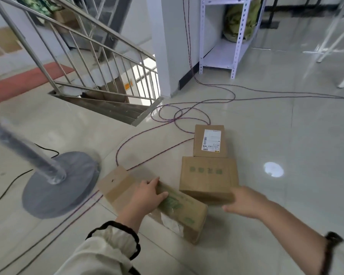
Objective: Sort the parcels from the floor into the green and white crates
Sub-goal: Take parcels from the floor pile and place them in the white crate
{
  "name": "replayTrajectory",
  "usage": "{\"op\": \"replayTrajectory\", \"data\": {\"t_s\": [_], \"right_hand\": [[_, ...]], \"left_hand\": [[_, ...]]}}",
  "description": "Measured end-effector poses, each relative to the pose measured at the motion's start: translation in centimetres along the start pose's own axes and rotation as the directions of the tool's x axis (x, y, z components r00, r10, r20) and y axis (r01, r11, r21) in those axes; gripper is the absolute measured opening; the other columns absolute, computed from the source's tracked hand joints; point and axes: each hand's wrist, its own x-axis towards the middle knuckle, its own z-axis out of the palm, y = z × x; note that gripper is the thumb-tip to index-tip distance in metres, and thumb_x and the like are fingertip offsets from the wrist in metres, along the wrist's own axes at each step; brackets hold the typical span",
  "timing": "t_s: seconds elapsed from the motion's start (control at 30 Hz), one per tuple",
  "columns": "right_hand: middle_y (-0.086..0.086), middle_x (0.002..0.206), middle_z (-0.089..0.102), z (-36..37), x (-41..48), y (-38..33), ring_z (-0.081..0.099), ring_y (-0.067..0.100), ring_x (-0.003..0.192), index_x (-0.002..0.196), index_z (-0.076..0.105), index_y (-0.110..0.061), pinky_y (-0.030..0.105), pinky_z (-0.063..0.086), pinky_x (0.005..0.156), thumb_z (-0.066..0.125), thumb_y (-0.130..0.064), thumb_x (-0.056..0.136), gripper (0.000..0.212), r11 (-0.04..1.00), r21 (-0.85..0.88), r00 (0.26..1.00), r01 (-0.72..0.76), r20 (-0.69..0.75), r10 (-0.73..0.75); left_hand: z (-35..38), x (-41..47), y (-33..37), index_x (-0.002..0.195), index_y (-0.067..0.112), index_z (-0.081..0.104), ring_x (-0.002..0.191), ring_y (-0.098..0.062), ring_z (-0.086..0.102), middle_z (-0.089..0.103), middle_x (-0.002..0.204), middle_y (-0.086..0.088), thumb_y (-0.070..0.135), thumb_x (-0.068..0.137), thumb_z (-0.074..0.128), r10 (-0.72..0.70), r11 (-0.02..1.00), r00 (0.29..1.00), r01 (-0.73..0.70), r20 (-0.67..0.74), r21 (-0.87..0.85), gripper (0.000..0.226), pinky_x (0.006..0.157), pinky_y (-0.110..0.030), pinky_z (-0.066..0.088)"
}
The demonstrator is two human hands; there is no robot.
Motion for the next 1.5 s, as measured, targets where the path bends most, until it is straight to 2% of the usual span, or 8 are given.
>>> {"op": "replayTrajectory", "data": {"t_s": [0.13, 0.47, 0.57, 0.67, 0.9, 1.13, 1.27, 1.5], "right_hand": [[-0.007, 0.133, 0.05, 3.8, 1.7, -0.8, 0.048, 0.012, 0.125, 0.138, 0.042, -0.022, 0.019, 0.041, 0.094, 0.078, -0.045, 0.069, 0.08, 0.975, 0.197, 0.962, 0.103, 0.231, -0.149], [-0.014, 0.112, 0.063, 5.4, 4.7, 0.1, 0.06, 0.005, 0.102, 0.119, 0.057, -0.026, 0.027, 0.049, 0.091, 0.065, -0.044, 0.083, 0.041, 0.79, 0.605, 0.994, 0.097, -0.02, -0.106], [-0.004, 0.103, 0.066, 5.4, 5.3, 0.6, 0.065, 0.015, 0.091, 0.115, 0.059, -0.016, 0.038, 0.056, 0.082, 0.056, -0.038, 0.091, 0.033, 0.76, 0.648, 0.994, 0.056, -0.105, 0.016], [0.003, 0.105, 0.065, 5.8, 5.6, 0.6, 0.067, 0.023, 0.081, 0.126, 0.051, -0.016, 0.035, 0.058, 0.063, 0.048, -0.035, 0.096, 0.036, 0.745, 0.667, 0.996, 0.023, -0.082, 0.043], [0.015, 0.056, 0.063, 6.4, 5.1, 1.2, 0.061, 0.024, 0.045, 0.087, 0.054, -0.003, 0.028, 0.047, 0.053, 0.035, -0.032, 0.101, 0.038, 0.659, 0.638, 0.913, -0.399, 0.339, 0.225], [0.018, 0.103, 0.056, 9.2, 4.5, 2.3, 0.061, 0.032, 0.089, 0.101, 0.05, -0.007, 0.034, 0.043, 0.074, 0.046, -0.027, 0.098, 0.021, 0.38, 0.718, 0.809, -0.583, 0.554, 0.195], [0.008, 0.095, 0.059, 9.4, 5.5, 2.9, 0.057, 0.025, 0.081, 0.114, 0.057, -0.006, 0.033, 0.042, 0.068, 0.051, -0.023, 0.095, 0.026, 0.616, 0.684, 0.921, -0.389, 0.286, 0.264], [0.005, 0.098, 0.061, 10.2, 6.3, 2.0, 0.058, 0.022, 0.095, 0.089, 0.06, -0.013, 0.025, 0.037, 0.067, 0.05, -0.021, 0.092, 0.013, 0.932, 0.353, 0.997, -0.08, 0.006, 0.083]], "left_hand": [[0.6, 1.3, 1.0, 0.15, 0.036, 0.018, 0.128, -0.032, 0.038, 0.036, 0.144, -0.008, 0.065, 0.088, 0.042, -0.01, 0.998, 1.0, 0.011, -0.018, 0.063, 0.073, 0.103, -0.042, 0.041], [1.6, 1.7, 1.3, 0.151, 0.036, 0.015, 0.128, -0.029, 0.042, 0.042, 0.143, -0.006, 0.069, 0.085, 0.045, -0.026, 0.989, 0.996, 0.013, -0.084, -0.15, 0.079, 0.104, -0.041, 0.041], [1.8, 0.7, 0.7, 0.152, 0.033, 0.005, 0.135, -0.027, 0.038, 0.032, 0.151, -0.006, 0.057, 0.071, 0.073, -0.013, 0.704, 1.0, 0.026, 0.024, -0.71, 0.108, 0.101, -0.038, 0.043], [2.2, 0.3, -0.5, 0.148, 0.023, 0.019, 0.118, -0.023, 0.052, 0.044, 0.138, -0.007, 0.032, 0.064, 0.086, 0.051, 0.515, 0.989, 0.092, 0.137, -0.852, 0.108, 0.077, -0.022, 0.054], [3.2, 2.0, 2.0, 0.111, 0.027, 0.051, 0.092, -0.01, 0.058, 0.062, 0.107, 0.006, 0.057, 0.069, 0.075, -0.08, 0.904, 0.996, 0.094, 0.051, -0.417, 0.057, 0.07, -0.025, 0.048], [7.7, 2.1, 1.7, 0.15, 0.032, 0.019, 0.13, -0.022, 0.044, 0.036, 0.151, -0.003, 0.025, 0.085, 0.069, -0.016, 0.887, 0.988, 0.084, 0.151, -0.453, 0.082, 0.1, -0.032, 0.044], [6.3, 1.2, 0.2, 0.139, 0.019, 0.04, 0.098, -0.02, 0.059, 0.054, 0.132, -0.006, 0.027, 0.092, 0.054, -0.275, 0.85, 0.961, 0.23, -0.028, -0.474, 0.05, 0.07, -0.027, 0.05], [5.4, -2.2, -0.9, 0.132, 0.008, 0.04, 0.069, -0.03, 0.068, 0.064, 0.097, -0.019, 0.063, 0.09, 0.032, -0.466, 0.764, 0.674, 0.633, 0.573, -0.123, 0.07, 0.068, -0.034, 0.057]]}}
